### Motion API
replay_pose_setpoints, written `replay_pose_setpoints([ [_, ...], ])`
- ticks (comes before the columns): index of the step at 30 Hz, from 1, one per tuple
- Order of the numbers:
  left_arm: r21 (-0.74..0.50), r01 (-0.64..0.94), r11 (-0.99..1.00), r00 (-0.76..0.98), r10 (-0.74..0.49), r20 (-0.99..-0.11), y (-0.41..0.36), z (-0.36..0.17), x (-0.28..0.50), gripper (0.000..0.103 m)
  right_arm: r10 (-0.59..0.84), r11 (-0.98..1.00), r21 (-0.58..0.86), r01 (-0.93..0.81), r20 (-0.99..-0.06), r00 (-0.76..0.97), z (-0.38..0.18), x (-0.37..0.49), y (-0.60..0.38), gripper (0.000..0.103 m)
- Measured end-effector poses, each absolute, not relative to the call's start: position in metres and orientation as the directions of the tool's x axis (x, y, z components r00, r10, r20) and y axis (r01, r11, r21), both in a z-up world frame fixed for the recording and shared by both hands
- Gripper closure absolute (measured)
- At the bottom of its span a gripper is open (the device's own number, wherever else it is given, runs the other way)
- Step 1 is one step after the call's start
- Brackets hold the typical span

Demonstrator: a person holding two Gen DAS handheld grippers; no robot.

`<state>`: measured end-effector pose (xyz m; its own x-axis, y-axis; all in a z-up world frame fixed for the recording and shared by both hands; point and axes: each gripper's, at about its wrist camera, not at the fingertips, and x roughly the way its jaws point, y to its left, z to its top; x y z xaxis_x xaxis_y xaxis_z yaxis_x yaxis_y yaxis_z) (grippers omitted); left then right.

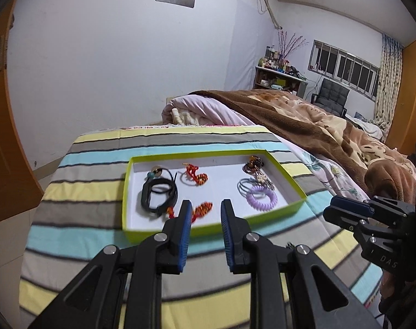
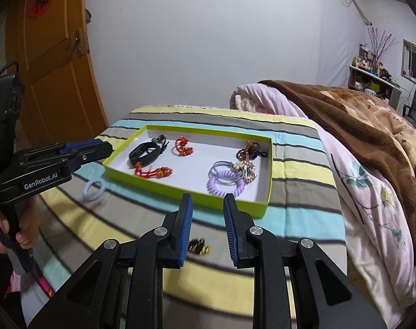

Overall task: Organize jewelry
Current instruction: 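Withdraw both grippers from the box toward the last jewelry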

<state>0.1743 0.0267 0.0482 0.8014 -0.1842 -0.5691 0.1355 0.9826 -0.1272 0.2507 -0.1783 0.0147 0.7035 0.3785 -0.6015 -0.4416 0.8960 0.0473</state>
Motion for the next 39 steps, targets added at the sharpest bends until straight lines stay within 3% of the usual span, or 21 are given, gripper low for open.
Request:
replay_pose_setpoints([
  [18, -0.104, 0.040, 0.994, 0.838, -0.090, -0.539, 0.038, 0.041, 0.078, 0.080, 0.402, 0.891, 0.058, -0.451, -0.566, 0.720, 0.015, 0.167, -0.191, 0.079],
  [39, -0.124, -0.023, 0.992, 0.824, -0.051, -0.564, 0.056, 0.022, 0.064, 0.073, 0.407, 0.885, 0.067, -0.461, -0.592, 0.695, -0.004, 0.162, -0.191, 0.079],
])
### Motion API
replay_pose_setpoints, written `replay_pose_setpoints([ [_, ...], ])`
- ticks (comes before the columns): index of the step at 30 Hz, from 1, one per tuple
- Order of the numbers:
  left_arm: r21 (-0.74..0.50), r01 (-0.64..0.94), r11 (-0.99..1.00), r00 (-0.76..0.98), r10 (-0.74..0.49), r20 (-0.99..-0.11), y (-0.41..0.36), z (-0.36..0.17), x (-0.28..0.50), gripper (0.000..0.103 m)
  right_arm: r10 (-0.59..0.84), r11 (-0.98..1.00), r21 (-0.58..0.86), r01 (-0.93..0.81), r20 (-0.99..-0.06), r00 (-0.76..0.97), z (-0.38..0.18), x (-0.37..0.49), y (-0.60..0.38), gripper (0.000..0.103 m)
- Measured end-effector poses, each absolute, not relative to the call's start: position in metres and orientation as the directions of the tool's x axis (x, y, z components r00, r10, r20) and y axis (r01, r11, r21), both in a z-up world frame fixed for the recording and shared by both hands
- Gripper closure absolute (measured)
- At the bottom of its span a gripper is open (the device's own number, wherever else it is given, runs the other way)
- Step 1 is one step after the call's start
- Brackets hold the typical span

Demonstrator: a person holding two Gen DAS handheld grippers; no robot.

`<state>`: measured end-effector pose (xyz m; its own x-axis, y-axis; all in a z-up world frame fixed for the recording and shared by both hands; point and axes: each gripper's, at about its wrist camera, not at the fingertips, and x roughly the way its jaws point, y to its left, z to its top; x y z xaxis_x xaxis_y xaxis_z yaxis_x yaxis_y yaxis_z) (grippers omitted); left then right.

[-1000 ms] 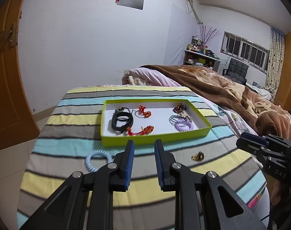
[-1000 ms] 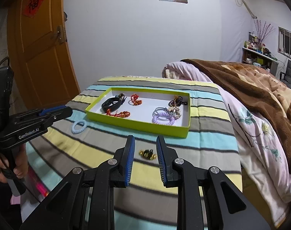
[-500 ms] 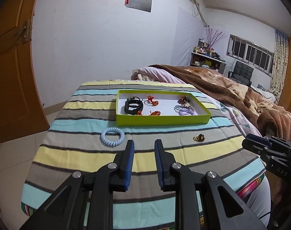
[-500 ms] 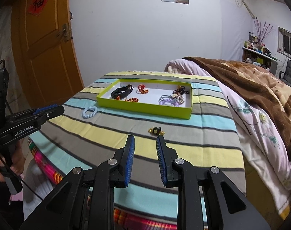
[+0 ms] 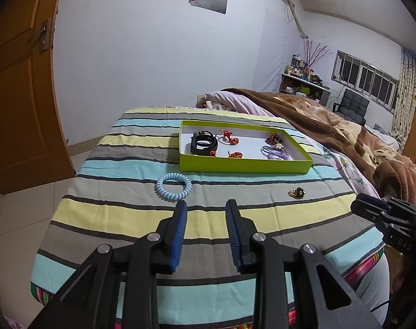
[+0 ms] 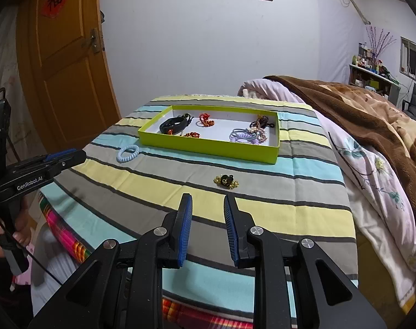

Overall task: Organize jewelry
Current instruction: 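Withdraw both grippers from the box toward the last jewelry, then grasp the light blue coil hair tie with the left gripper while the right grasps the black-gold flower clip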

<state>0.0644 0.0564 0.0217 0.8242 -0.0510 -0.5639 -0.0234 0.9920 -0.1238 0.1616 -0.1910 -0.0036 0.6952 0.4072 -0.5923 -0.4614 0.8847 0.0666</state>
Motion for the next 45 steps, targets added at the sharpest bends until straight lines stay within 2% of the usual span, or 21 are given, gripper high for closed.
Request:
replay_pose_setpoints([
  [17, -0.126, -0.056, 0.990, 0.803, -0.030, -0.595, 0.075, 0.007, 0.098, 0.072, 0.394, 0.885, 0.065, -0.461, -0.633, 0.666, -0.024, 0.202, -0.180, 0.077],
  [19, -0.126, -0.064, 0.990, 0.799, -0.025, -0.601, 0.078, 0.006, 0.104, 0.072, 0.394, 0.883, 0.067, -0.464, -0.642, 0.657, -0.027, 0.210, -0.178, 0.064],
  [20, -0.127, -0.067, 0.990, 0.797, -0.024, -0.603, 0.080, 0.005, 0.106, 0.072, 0.395, 0.882, 0.068, -0.466, -0.647, 0.653, -0.029, 0.214, -0.177, 0.054],
  [29, -0.132, -0.090, 0.987, 0.778, -0.013, -0.628, 0.094, -0.005, 0.132, 0.072, 0.366, 0.882, 0.036, -0.471, -0.682, 0.633, -0.041, 0.243, -0.164, 0.054],
  [38, -0.192, -0.108, 0.975, 0.716, -0.057, -0.696, 0.103, -0.022, 0.159, 0.072, 0.325, 0.883, 0.021, -0.469, -0.748, 0.579, -0.057, 0.261, -0.154, 0.054],
  [45, -0.156, -0.173, 0.973, 0.660, -0.003, -0.751, 0.105, -0.033, 0.174, 0.072, 0.317, 0.882, 0.021, -0.472, -0.766, 0.559, -0.060, 0.265, -0.151, 0.054],
])
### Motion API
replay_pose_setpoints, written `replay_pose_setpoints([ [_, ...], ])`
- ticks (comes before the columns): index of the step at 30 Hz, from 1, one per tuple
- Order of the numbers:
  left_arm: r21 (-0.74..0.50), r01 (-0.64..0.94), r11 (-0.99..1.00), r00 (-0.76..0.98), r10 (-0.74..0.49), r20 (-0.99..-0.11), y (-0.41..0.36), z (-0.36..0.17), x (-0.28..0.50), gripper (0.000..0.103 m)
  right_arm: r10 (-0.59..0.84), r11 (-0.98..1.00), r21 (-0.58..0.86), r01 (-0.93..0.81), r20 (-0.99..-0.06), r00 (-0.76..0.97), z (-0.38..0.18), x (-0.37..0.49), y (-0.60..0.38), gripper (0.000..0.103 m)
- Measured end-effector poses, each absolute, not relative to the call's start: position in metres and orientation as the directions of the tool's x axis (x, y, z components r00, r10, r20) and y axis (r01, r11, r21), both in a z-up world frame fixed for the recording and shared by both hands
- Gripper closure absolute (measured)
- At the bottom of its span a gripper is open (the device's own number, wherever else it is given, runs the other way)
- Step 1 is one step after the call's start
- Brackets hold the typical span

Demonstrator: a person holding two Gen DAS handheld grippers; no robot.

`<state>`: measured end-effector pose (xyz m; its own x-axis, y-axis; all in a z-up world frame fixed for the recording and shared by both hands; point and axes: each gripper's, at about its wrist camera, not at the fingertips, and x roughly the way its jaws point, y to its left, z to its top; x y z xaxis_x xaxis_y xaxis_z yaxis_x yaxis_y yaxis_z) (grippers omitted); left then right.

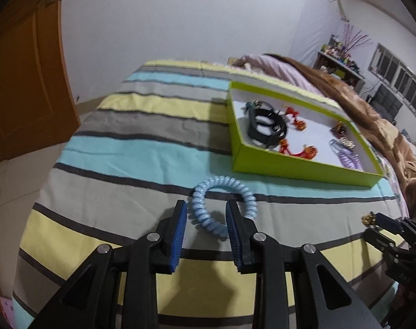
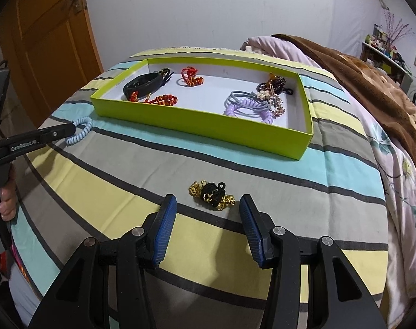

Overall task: Organize jewelry
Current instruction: 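Grasp the light blue coil hair tie with the left gripper while the right grasps the black-gold flower clip, then carry the blue coil and flower clip with both grippers into the box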

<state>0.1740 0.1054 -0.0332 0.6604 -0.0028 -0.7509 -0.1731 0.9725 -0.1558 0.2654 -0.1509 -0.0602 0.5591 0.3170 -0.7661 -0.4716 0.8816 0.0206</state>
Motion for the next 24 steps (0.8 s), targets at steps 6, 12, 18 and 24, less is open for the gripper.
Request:
replay_pose_setpoints([
  [6, -0.087, -0.183, 0.979, 0.649, 0.053, -0.759, 0.096, -0.034, 0.180, 0.072, 0.305, 0.879, 0.001, -0.477, -0.770, 0.560, -0.060, 0.269, -0.147, 0.074],
  [12, -0.058, -0.160, 0.985, 0.645, 0.061, -0.762, 0.090, -0.034, 0.179, 0.093, 0.289, 0.870, -0.044, -0.491, -0.761, 0.580, -0.059, 0.264, -0.140, 0.087],
  [18, -0.098, -0.109, 0.989, 0.665, -0.001, -0.747, 0.082, -0.030, 0.167, 0.093, 0.316, 0.879, -0.003, -0.476, -0.743, 0.590, -0.055, 0.261, -0.150, 0.087],
  [24, -0.125, -0.067, 0.990, 0.693, -0.044, -0.719, 0.068, -0.024, 0.150, 0.093, 0.348, 0.878, 0.017, -0.478, -0.710, 0.613, -0.045, 0.248, -0.157, 0.087],
])
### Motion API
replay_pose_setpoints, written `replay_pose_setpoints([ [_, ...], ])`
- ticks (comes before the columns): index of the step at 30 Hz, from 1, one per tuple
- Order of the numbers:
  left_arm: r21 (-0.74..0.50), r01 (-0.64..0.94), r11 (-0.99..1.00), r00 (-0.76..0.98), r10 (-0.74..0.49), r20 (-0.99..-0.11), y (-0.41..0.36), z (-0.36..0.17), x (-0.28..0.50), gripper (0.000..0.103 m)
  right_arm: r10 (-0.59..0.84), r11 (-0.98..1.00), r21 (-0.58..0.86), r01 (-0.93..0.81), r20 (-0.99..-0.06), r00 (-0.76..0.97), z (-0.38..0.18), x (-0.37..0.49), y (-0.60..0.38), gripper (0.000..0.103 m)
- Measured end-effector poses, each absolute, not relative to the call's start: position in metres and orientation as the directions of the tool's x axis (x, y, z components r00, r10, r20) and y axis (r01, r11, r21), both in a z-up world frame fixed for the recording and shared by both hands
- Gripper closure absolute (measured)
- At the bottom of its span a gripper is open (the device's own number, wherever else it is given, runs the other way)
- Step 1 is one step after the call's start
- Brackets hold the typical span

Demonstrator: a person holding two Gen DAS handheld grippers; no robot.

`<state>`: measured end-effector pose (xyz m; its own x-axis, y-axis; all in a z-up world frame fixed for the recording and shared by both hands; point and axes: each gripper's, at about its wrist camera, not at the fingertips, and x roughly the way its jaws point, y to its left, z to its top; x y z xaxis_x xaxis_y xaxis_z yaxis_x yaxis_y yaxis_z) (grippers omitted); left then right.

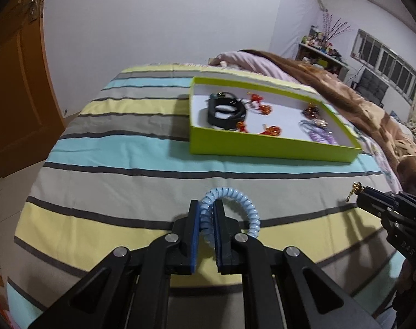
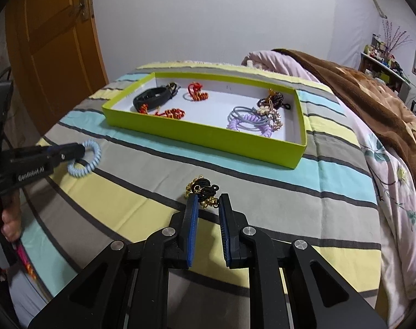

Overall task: Organize jewelry
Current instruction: 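Carry the blue coil and flower clip with both grippers into the box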

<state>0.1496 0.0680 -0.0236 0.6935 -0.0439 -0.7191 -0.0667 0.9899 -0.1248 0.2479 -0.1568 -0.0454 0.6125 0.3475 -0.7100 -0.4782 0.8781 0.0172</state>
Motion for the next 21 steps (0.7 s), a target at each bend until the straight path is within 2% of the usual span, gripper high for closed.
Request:
replay_pose_setpoints([
  [21, -0.146, 0.007, 0.989, 0.815, -0.090, -0.572, 0.038, 0.041, 0.093, 0.093, 0.401, 0.884, 0.044, -0.466, -0.584, 0.706, 0.013, 0.187, -0.179, 0.087],
])
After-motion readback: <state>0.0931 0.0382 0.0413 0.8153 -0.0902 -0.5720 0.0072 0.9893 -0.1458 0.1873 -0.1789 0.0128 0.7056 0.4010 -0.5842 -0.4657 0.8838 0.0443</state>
